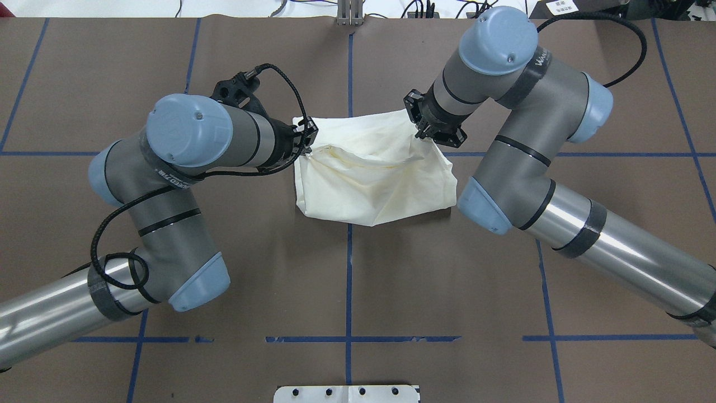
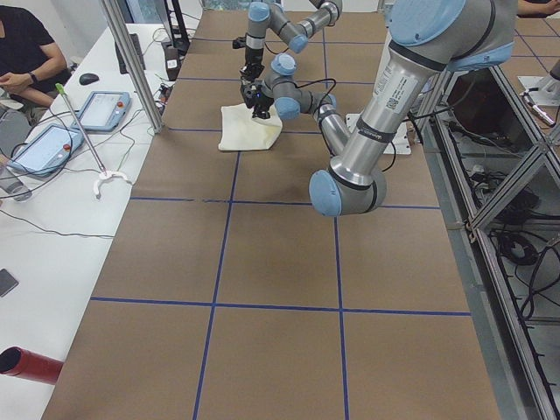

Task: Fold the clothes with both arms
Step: 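Lift the near edge with both grippers and fold it over toward the far edge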

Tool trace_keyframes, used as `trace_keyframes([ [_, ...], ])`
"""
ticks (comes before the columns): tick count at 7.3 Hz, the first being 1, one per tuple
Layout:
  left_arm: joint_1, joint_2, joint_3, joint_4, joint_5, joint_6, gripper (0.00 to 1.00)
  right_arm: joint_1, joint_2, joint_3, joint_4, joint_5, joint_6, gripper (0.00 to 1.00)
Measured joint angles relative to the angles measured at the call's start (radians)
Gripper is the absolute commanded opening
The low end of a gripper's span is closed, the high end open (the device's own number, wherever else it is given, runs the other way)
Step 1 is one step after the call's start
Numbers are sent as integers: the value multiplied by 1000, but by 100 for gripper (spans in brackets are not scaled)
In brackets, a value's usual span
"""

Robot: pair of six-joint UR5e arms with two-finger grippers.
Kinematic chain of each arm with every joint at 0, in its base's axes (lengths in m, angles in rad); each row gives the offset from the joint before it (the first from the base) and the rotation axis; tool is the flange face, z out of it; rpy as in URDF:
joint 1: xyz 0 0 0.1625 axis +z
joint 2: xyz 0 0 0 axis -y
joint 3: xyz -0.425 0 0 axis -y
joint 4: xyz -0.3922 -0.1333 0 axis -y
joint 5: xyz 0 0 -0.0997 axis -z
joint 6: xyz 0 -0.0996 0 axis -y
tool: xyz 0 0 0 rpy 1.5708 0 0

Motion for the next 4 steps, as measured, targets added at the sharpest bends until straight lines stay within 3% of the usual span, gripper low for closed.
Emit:
trace_keyframes([
  [3, -29, -24, 184, -138, 7, 95, 1, 10, 93, -246, 119, 10, -43, 0],
  [4, -42, -36, 261, -206, 9, 123, 21, 15, 124, -334, 163, 10, -69, 0],
])
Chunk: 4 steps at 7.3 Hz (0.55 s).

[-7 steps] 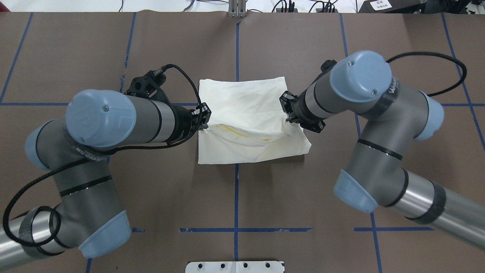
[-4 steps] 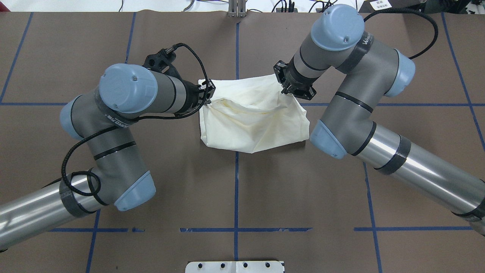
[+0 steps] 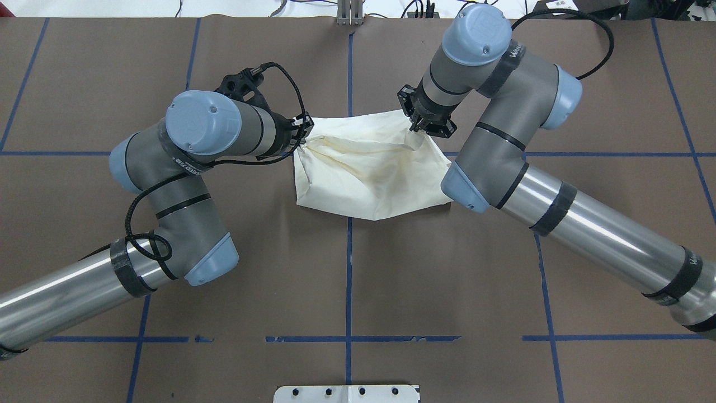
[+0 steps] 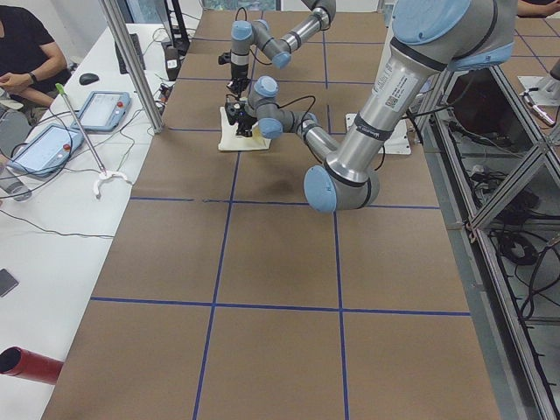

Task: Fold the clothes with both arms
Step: 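Lift the near edge with both grippers and fold it over toward the far edge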

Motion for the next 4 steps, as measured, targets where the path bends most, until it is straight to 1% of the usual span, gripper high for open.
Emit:
trace_keyframes([
  [1, -17, -16, 74, -62, 3, 30, 46, 3, 23, -65, 32, 0, -32, 0],
  [2, -41, -32, 119, -102, 3, 54, 49, 6, 35, -102, 46, 0, -63, 0],
  [3, -62, -40, 136, -139, -4, 69, 39, 8, 44, -122, 51, -1, -81, 0],
  [4, -78, -29, 134, -197, -34, 75, 6, 10, 47, -130, 53, -1, -91, 0],
])
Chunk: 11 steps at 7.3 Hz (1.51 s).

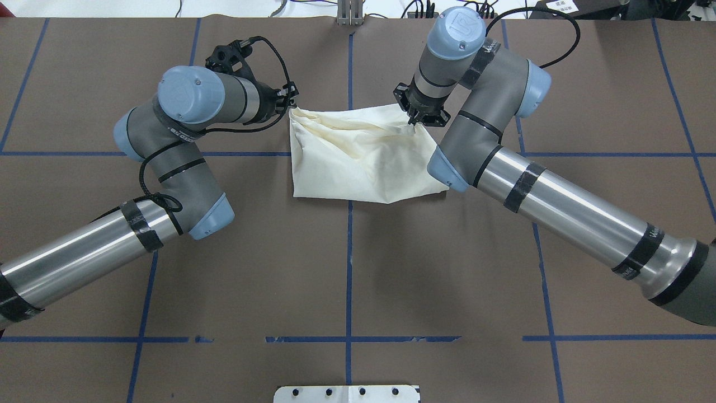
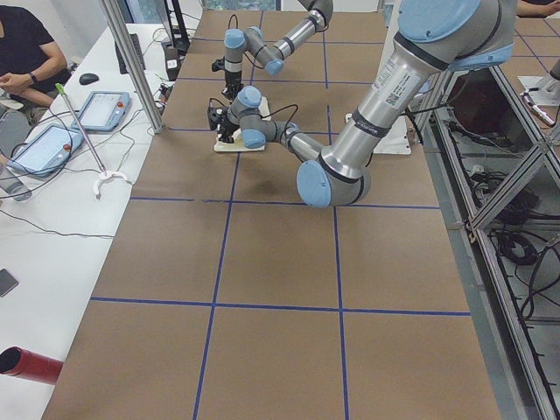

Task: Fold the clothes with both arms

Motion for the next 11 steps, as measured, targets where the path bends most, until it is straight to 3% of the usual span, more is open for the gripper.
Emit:
trace_keyframes([
  [1, -10, 37, -23, -56, -43, 2, 0, 3, 1, -3, 1, 0, -5, 0],
  [4, 33, 122, -92, -104, -85, 4, 0, 10, 1, -5, 0, 0, -10, 0],
  [9, 129, 106, -61, -163, -94, 51, 0, 11, 1, -5, 1, -1, -8, 0],
  [11, 130, 101, -39, -234, -164, 107, 0, 11, 1, -4, 0, -1, -6, 0],
])
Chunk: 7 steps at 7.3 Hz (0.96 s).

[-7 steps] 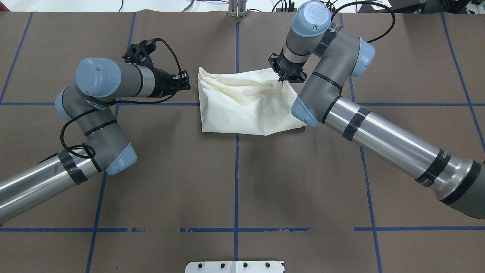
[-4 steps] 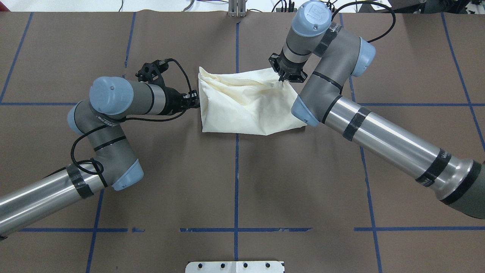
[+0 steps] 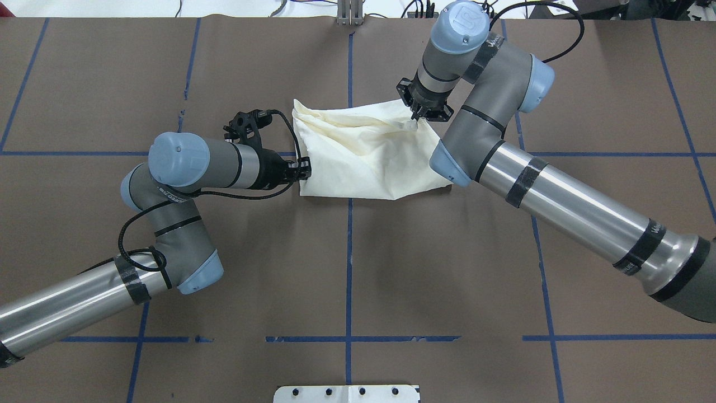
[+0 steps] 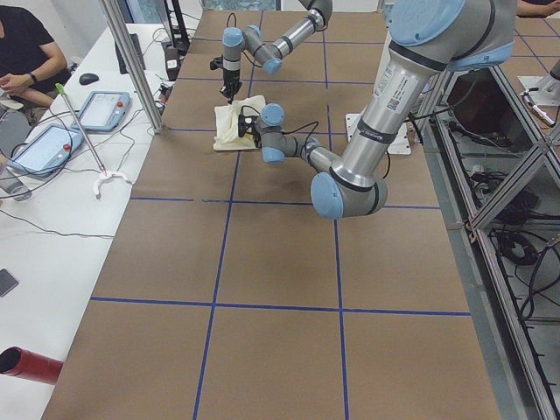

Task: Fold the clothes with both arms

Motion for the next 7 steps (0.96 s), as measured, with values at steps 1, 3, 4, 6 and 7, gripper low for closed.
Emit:
trace_keyframes([
  [1, -2, 2, 13, -30, -54, 57, 0, 0, 0, 1, 0, 0, 3, 0],
  [3, -1, 3, 58, -78, -136, 135, 0, 0, -1, 1, 0, -3, 11, 0],
  [4, -1, 2, 68, -91, -167, 152, 0, 0, -3, 2, -1, -4, 12, 0],
  [6, 1, 5, 69, -121, -217, 161, 0, 0, -10, 2, -1, -7, 11, 0],
  [7, 2, 6, 69, -133, -232, 161, 0, 1, -13, 1, -2, -7, 10, 0],
])
